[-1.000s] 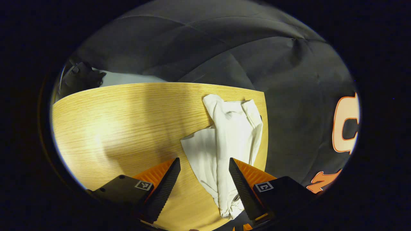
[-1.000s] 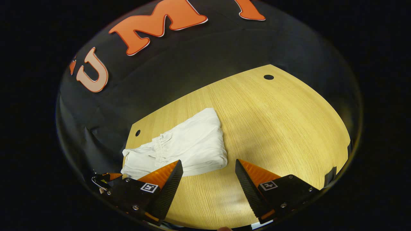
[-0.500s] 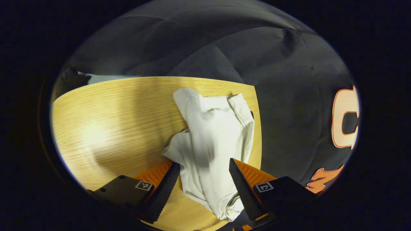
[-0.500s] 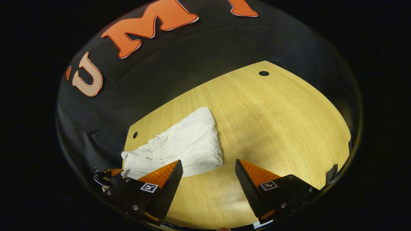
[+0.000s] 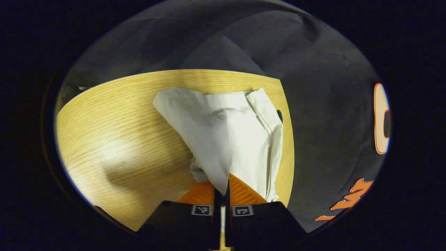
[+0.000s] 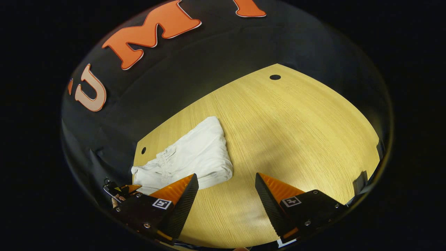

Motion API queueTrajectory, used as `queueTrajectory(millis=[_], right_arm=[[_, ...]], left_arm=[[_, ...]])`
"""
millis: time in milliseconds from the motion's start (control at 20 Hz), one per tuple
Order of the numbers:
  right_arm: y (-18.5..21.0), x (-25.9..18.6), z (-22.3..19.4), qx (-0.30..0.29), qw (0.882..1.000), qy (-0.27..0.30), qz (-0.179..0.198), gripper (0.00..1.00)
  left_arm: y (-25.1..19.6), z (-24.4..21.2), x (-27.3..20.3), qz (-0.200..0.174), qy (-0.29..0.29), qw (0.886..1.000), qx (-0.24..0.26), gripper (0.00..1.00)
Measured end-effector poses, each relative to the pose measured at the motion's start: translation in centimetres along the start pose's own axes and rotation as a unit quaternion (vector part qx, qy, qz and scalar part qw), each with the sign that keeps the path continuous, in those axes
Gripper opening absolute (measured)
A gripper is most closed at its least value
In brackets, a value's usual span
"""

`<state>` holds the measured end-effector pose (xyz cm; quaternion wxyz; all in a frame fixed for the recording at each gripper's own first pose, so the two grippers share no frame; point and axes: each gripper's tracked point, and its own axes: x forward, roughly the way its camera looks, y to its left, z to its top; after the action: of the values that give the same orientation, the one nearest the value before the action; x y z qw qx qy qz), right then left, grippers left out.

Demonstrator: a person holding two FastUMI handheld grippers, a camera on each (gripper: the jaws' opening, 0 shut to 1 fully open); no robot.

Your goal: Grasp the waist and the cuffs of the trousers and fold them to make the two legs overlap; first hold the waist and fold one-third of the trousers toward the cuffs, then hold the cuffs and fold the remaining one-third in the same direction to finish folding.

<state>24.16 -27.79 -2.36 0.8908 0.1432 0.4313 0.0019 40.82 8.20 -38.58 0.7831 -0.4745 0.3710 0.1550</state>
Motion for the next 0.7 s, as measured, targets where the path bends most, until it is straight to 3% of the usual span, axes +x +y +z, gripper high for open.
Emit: queueTrajectory(millis=[100, 300, 700], right_arm=[[-0.6, -0.3, 0.2, 0.001, 1.0, -0.004, -0.001, 0.99], [-1.1, -0.7, 0.3, 0.006, 1.0, -0.009, 0.012, 0.98], [-4.2, -2.5, 2.1, 0.019, 0.999, -0.027, 0.036, 0.98]], left_arm=[[-3.6, 0.7, -1.3, -0.03, -0.018, 0.998, 0.056, 0.06], [-11.6, -0.2, -5.7, -0.081, -0.044, 0.983, 0.162, 0.05], [-27.8, -11.7, -10.8, -0.174, -0.048, 0.934, 0.308, 0.07]])
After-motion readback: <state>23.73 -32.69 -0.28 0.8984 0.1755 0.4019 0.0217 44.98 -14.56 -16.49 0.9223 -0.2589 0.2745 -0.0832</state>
